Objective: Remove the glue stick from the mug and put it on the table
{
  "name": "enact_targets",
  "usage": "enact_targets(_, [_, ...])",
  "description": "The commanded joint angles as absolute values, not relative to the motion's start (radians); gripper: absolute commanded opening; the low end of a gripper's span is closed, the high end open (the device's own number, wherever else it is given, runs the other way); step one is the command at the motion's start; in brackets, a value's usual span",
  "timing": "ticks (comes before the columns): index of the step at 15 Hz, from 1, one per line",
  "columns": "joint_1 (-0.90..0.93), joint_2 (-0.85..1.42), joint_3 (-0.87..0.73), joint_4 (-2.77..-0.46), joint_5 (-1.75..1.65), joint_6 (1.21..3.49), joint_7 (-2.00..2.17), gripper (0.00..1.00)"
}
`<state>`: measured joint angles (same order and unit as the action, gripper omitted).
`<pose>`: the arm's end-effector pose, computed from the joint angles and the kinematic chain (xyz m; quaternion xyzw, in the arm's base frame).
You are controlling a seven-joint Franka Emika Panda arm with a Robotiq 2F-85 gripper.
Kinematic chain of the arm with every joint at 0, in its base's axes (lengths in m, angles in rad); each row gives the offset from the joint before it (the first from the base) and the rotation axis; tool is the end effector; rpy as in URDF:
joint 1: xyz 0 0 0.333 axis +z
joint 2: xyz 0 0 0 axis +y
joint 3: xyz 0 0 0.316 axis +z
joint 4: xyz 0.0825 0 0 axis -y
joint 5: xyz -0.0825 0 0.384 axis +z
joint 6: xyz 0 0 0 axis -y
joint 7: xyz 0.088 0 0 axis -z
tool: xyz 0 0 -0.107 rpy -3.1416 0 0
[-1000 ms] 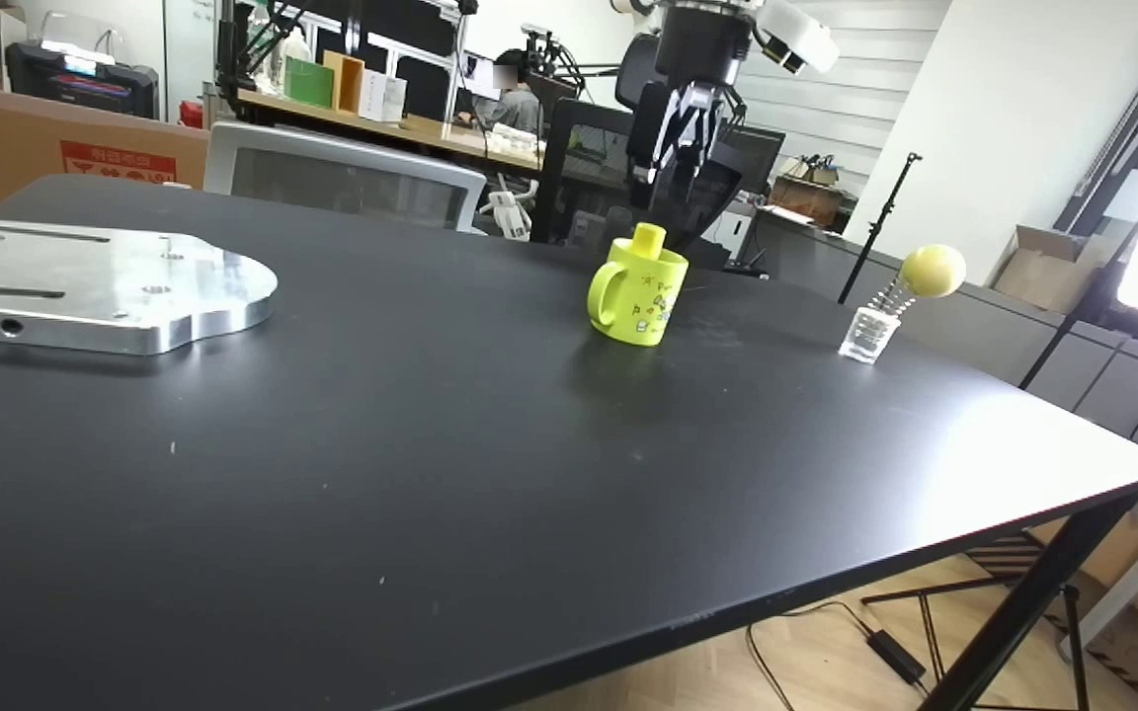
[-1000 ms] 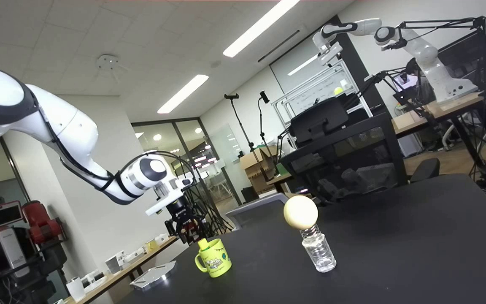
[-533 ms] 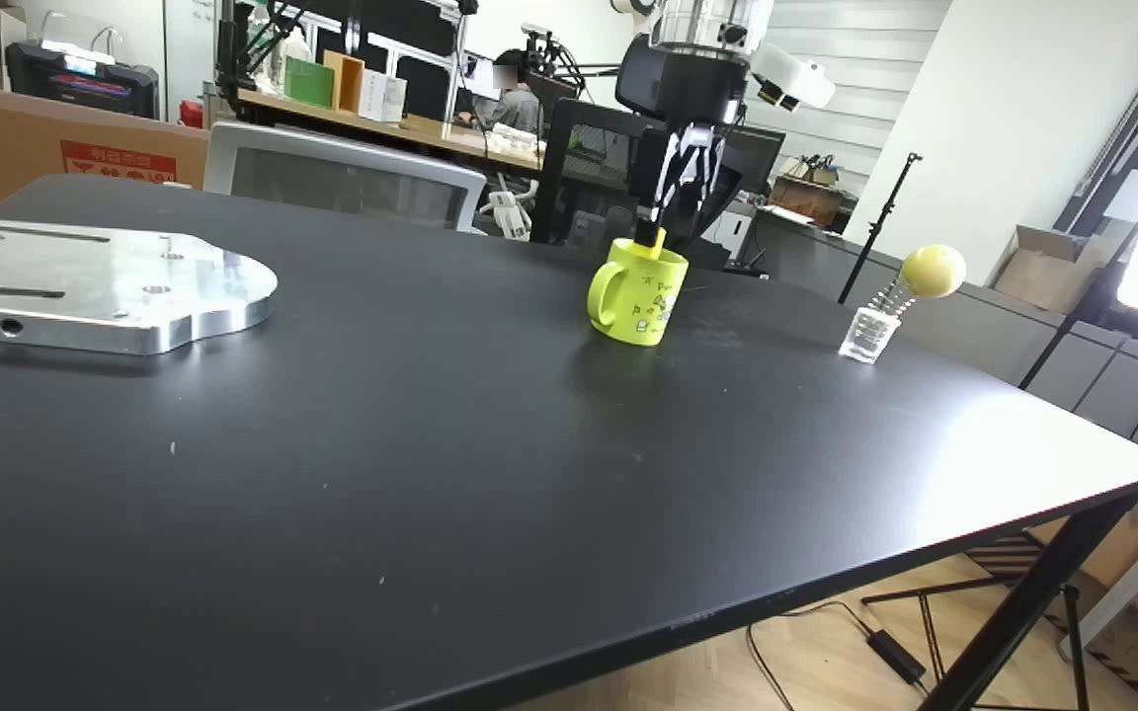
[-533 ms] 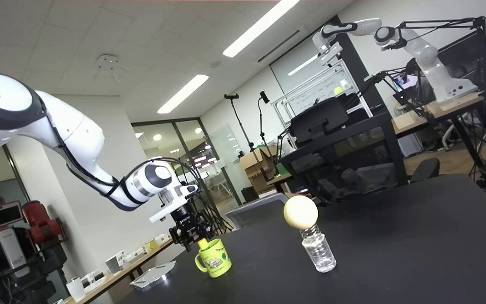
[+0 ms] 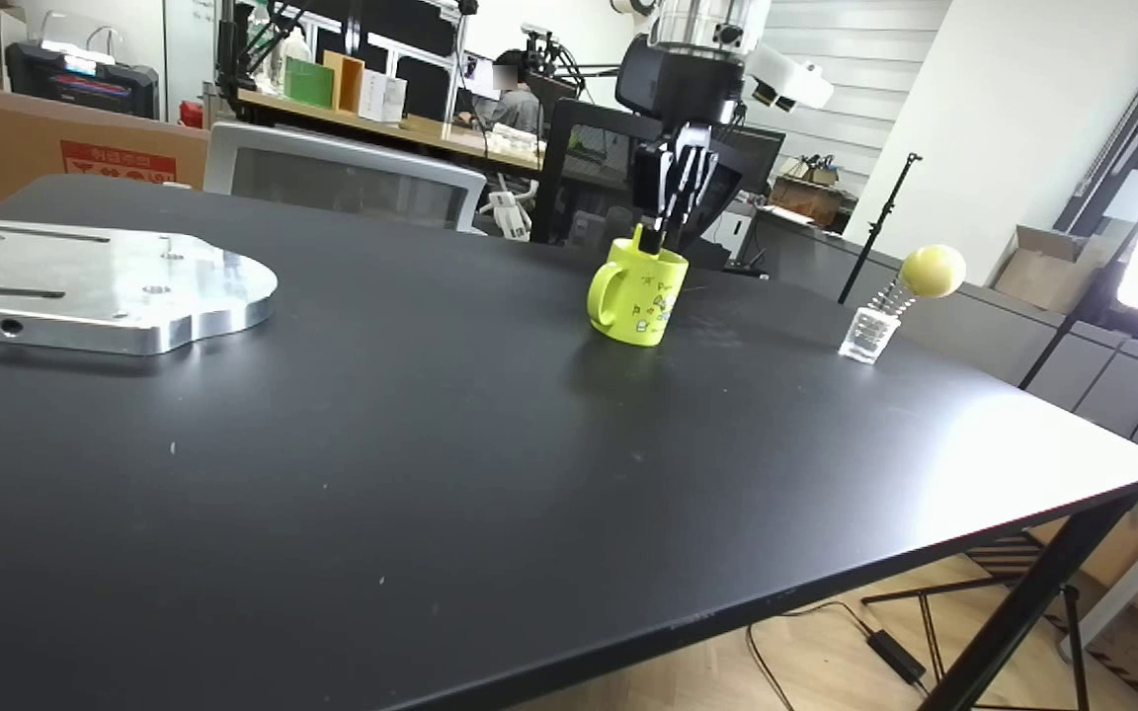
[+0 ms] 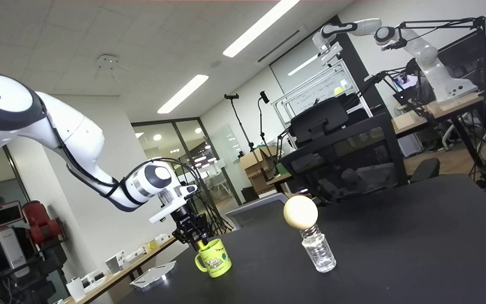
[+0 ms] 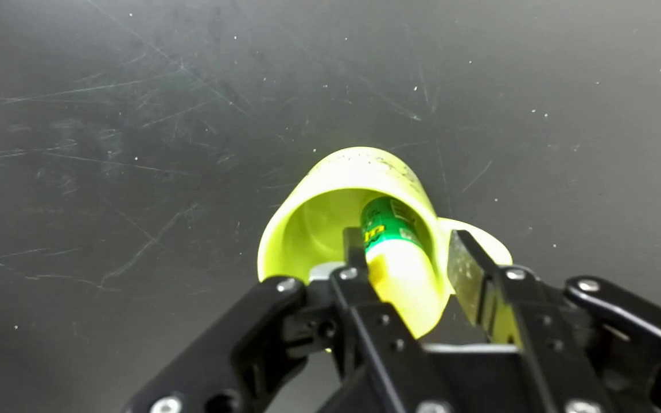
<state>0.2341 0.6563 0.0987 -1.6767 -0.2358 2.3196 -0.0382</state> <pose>0.6464 0.2113 0.2213 0.9659 0.2530 0.0046 0.0557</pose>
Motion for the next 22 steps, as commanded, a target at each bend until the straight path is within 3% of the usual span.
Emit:
enact_targets(1, [0.263,0.648,0.073,-1.671,-0.252,2.329,0.017,0.1])
enact_targets(7, [0.28,0.563,0.079,-1.693,-0.241,2.292,0.034,0.08])
enact_targets(15, [0.281,0.278,0.143,-1.801,-0.174,2.017,0.064,0.08])
enact_targets(22, [0.265,-0.052,0.163,-2.192,-0.216,2.199,0.319,0.08])
